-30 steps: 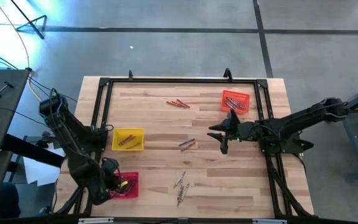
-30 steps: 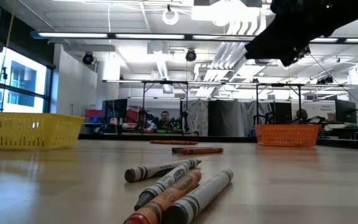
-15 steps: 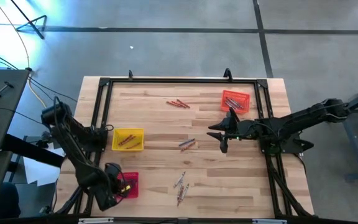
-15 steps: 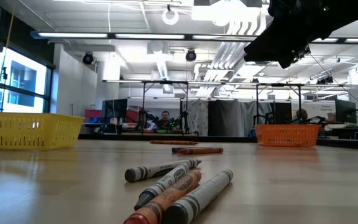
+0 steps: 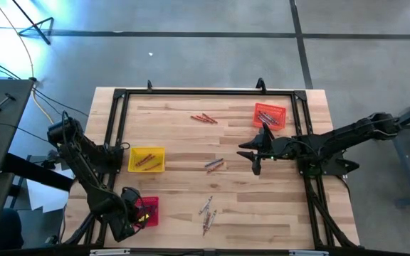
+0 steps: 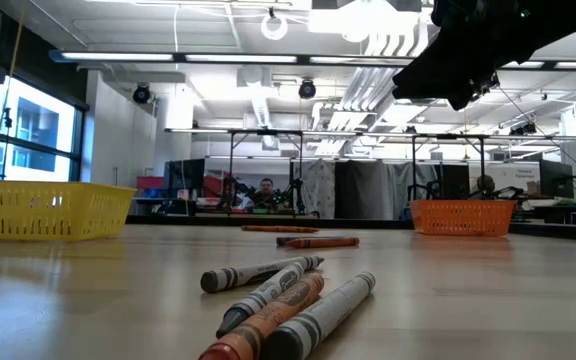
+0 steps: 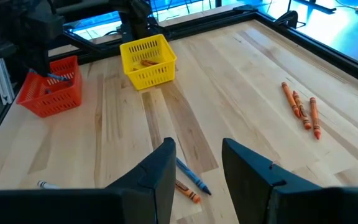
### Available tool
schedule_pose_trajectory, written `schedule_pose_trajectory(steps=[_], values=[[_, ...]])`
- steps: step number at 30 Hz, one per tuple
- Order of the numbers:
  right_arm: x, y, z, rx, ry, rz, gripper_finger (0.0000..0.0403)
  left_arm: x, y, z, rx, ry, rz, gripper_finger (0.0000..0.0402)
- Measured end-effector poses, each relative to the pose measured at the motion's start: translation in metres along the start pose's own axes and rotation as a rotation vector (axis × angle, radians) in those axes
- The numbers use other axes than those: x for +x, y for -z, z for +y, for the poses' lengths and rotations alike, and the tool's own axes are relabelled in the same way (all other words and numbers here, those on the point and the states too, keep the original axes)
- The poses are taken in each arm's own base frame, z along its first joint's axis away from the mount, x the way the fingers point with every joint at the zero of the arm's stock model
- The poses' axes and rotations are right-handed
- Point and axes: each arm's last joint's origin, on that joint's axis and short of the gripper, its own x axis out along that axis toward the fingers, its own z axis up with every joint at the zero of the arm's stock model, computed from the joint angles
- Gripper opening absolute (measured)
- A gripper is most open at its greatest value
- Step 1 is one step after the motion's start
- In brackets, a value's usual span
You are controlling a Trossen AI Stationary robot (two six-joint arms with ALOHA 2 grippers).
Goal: Sort crayons
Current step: Put the blue crayon into the red bin
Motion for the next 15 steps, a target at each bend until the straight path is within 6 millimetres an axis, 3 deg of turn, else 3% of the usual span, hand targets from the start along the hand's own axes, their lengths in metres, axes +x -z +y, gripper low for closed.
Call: schedule_pose_trajectory(steps=[15], values=[[0.0, 0.0002, 0.0006, 0.0, -0.019, 0.006, 0.0125, 0.0, 0.001, -0.0017, 0.105, 0.018, 0.008, 0.0078]])
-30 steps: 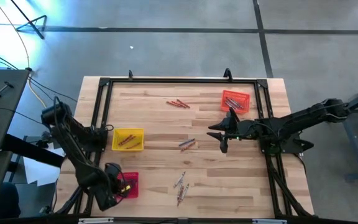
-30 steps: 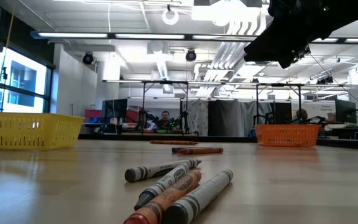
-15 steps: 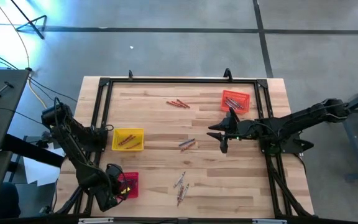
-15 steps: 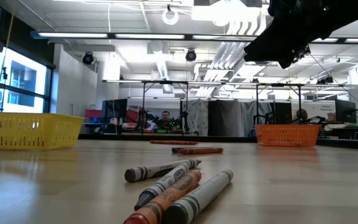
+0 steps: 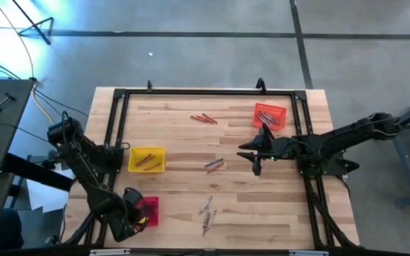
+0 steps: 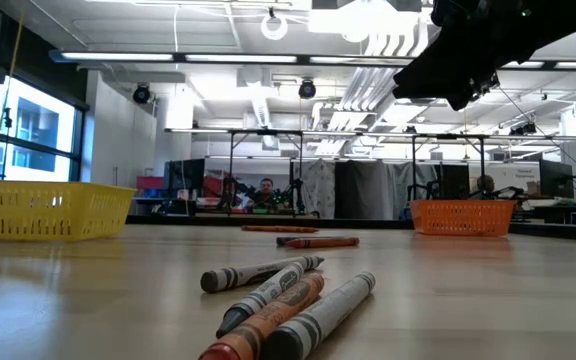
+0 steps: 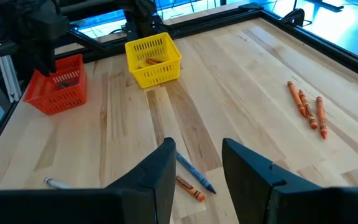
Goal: Sort crayons
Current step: Put the blue crayon into the red bin
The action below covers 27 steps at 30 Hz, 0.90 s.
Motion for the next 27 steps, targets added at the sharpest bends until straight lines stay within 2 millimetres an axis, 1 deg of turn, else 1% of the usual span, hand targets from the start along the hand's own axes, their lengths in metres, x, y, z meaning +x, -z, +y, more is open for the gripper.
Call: schedule_pose_trajectory(steps=[5, 9, 12, 16, 19, 23, 25, 27], values=[[0.0, 0.0, 0.0, -0.001, 0.0, 0.0, 0.0125, 0.0, -0.004, -0.002, 0.029, 0.005, 0.0, 0.0083], [0.0, 0.0, 0.0, 0.005, -0.001, 0.0, 0.0125, -0.002, -0.013, -0.01, 0.123, 0.03, -0.006, 0.0081], [0.0, 0.0, 0.0, 0.024, -0.001, 0.0, 0.0125, -0.01, -0.022, -0.024, 0.209, 0.07, -0.006, 0.0079], [0.0, 0.0, 0.0, 0.024, -0.001, 0.0, 0.0125, -0.025, -0.04, -0.045, 0.347, 0.138, -0.045, 0.0079], [0.0, 0.0, 0.0, 0.019, -0.001, 0.0, 0.0125, -0.035, -0.06, -0.059, 0.467, 0.173, -0.141, 0.0079], [0.0, 0.0, 0.0, 0.018, -0.001, -0.001, 0.0125, -0.045, -0.095, -0.073, 0.628, 0.148, -0.37, 0.0079], [0.0, 0.0, 0.0, 0.018, -0.001, 0.0, 0.0125, -0.047, -0.116, -0.077, 0.667, 0.101, -0.505, 0.0078], [0.0, 0.0, 0.0, 0.019, -0.001, 0.0, 0.0125, -0.049, -0.138, -0.08, 0.654, 0.063, -0.618, 0.0078]])
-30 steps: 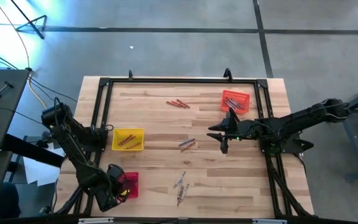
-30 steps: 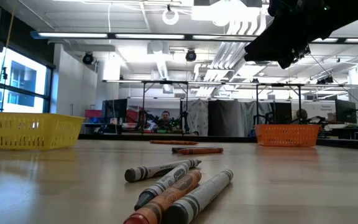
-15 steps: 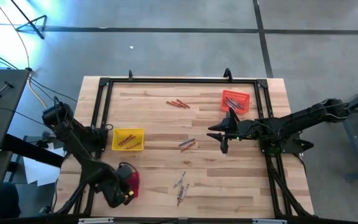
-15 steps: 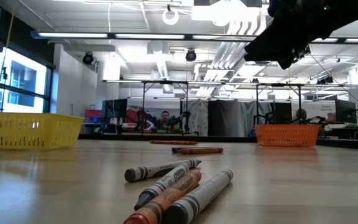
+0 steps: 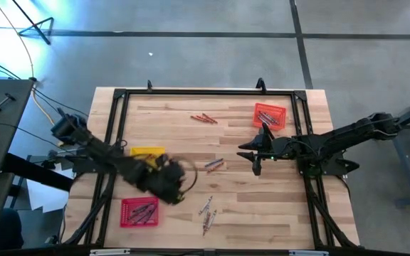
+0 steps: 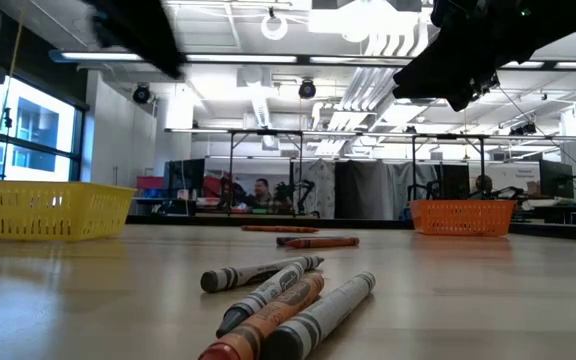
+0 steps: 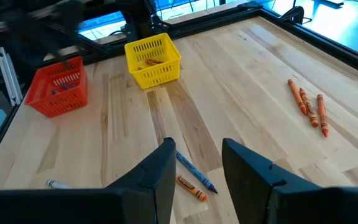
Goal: Sort crayons
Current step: Put the blue crayon into the red bin
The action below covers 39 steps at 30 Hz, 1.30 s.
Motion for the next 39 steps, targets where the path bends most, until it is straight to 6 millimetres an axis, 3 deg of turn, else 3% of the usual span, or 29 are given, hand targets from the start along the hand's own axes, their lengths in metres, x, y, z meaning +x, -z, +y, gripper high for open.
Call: schedule_pose_trajectory(steps=[5, 10, 14, 19, 28, 39], values=[[0.0, 0.001, 0.0, -0.005, 0.003, 0.007, 0.0125, 0.032, -0.037, 0.026, -0.027, -0.062, -0.07, 0.0078], [0.0, 0.002, -0.001, -0.012, 0.009, 0.024, 0.0125, 0.073, -0.063, 0.037, -0.017, -0.084, -0.162, 0.0078], [0.0, 0.005, -0.002, -0.016, 0.022, 0.053, 0.0125, 0.113, -0.063, 0.041, 0.026, 0.061, -0.051, 0.0078], [0.0, 0.007, -0.003, -0.004, 0.031, 0.075, 0.0125, 0.145, -0.055, 0.047, 0.082, 0.01, 0.009, 0.0078], [-0.001, 0.01, -0.004, 0.016, 0.05, 0.094, 0.0125, 0.173, -0.045, 0.053, 0.124, -0.034, 0.057, 0.0078], [-0.001, 0.013, -0.007, 0.031, 0.114, 0.114, 0.0125, 0.174, -0.045, 0.044, 0.122, 0.041, 0.035, 0.0078]])
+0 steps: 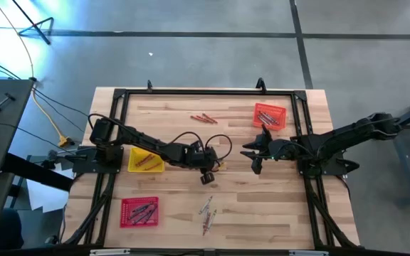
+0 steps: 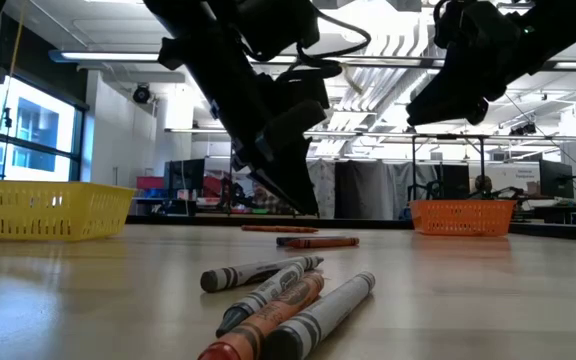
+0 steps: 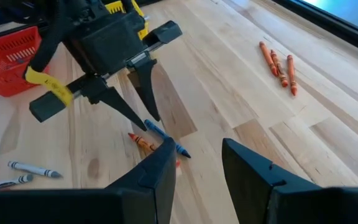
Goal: Sort crayons
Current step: Put the blue crayon into the red bin
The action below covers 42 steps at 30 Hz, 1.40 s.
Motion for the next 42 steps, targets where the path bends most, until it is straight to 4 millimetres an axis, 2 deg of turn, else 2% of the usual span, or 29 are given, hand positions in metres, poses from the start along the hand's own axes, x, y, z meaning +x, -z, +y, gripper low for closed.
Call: schedule_pose_trajectory(steps=[10, 28, 42], values=[[0.0, 0.001, 0.0, -0.002, 0.003, 0.006, 0.0125, 0.001, 0.0, 0.0, -0.001, -0.003, 0.001, 0.0078], [0.0, 0.001, -0.001, -0.005, 0.006, 0.012, 0.0125, 0.026, 0.015, 0.003, 0.011, -0.029, 0.048, 0.0078], [0.0, 0.001, -0.001, -0.005, 0.006, 0.012, 0.0125, 0.03, 0.017, 0.003, -0.039, -0.038, 0.052, 0.0078]])
